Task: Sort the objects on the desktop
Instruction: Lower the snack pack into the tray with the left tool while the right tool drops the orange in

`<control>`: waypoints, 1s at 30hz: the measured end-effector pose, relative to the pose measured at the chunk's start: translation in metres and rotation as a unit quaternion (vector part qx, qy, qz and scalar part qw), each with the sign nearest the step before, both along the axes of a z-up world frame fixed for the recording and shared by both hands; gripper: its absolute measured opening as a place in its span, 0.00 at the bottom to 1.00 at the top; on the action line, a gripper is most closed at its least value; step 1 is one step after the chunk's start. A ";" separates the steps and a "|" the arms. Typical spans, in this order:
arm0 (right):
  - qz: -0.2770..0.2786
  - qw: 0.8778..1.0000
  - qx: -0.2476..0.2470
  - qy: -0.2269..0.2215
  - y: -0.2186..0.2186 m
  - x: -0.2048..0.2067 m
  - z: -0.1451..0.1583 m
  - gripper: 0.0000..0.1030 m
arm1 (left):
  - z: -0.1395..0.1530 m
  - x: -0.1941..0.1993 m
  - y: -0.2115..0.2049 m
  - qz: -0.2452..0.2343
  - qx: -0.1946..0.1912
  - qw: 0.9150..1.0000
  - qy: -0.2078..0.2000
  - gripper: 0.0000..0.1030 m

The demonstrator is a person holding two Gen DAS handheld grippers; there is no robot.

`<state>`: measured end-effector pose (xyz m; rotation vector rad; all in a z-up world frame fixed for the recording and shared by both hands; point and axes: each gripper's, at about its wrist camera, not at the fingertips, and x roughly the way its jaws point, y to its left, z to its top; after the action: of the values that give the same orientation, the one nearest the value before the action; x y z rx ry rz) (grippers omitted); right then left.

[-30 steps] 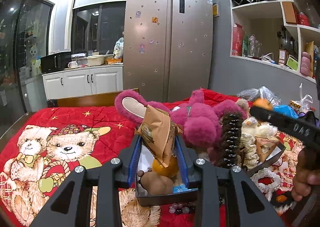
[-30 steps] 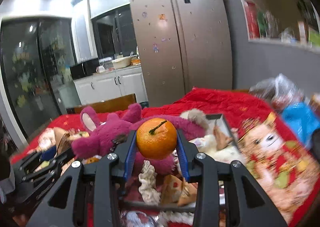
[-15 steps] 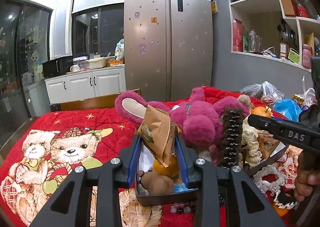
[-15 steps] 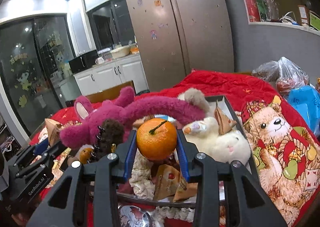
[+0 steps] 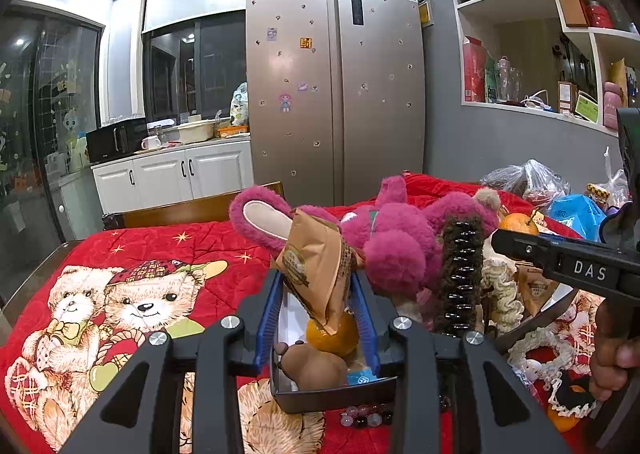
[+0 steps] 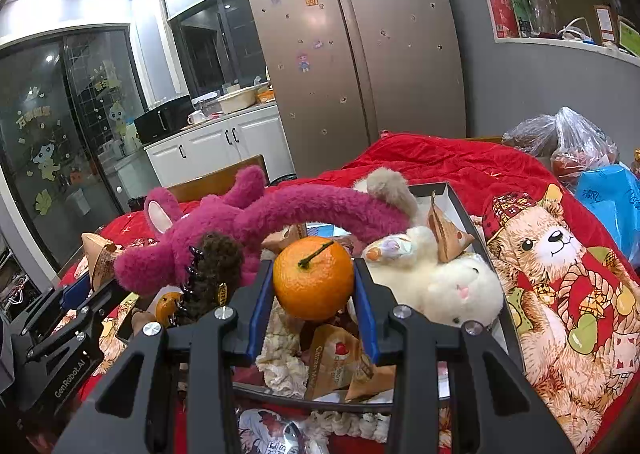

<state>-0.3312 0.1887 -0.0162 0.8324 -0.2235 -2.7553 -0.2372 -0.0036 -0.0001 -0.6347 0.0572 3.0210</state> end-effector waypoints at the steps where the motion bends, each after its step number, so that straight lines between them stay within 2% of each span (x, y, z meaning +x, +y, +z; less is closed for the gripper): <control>1: 0.000 1.000 0.002 -0.001 0.000 0.000 0.000 0.37 | 0.000 0.000 0.000 0.000 0.000 1.000 0.000 0.35; 8: 0.005 1.000 0.007 -0.007 -0.003 -0.002 -0.002 0.37 | -0.001 -0.002 -0.001 0.000 0.003 1.000 -0.005 0.37; 10: 0.009 1.000 0.007 -0.006 -0.005 -0.001 -0.002 0.38 | -0.001 -0.002 -0.002 0.003 0.003 1.000 -0.005 0.50; 12: 0.014 1.000 0.000 -0.002 -0.005 0.000 -0.001 0.39 | 0.000 0.000 -0.004 0.012 0.003 1.000 -0.002 0.77; 13: 0.012 1.000 -0.003 0.000 -0.005 0.001 0.000 0.39 | 0.000 0.001 -0.005 0.014 0.005 1.000 0.000 0.80; 14: 0.009 1.000 -0.004 0.004 -0.004 0.002 0.002 0.45 | 0.000 0.002 -0.005 0.011 0.008 1.000 0.002 0.82; 17: 0.002 1.000 -0.008 0.023 -0.003 0.007 0.007 0.77 | 0.001 0.002 -0.006 0.006 0.011 1.000 0.004 0.83; 21: 0.000 0.999 -0.018 0.037 0.000 0.011 0.012 0.93 | 0.001 0.001 -0.007 0.001 0.015 1.000 0.001 0.83; 30: 0.017 0.999 -0.002 0.040 -0.010 0.013 0.013 0.94 | -0.002 -0.004 -0.008 0.008 0.019 1.000 -0.013 0.83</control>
<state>-0.3180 0.1785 -0.0028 0.7157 -0.1981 -2.7495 -0.2414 -0.0118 -0.0022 -0.6752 -0.0060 3.0206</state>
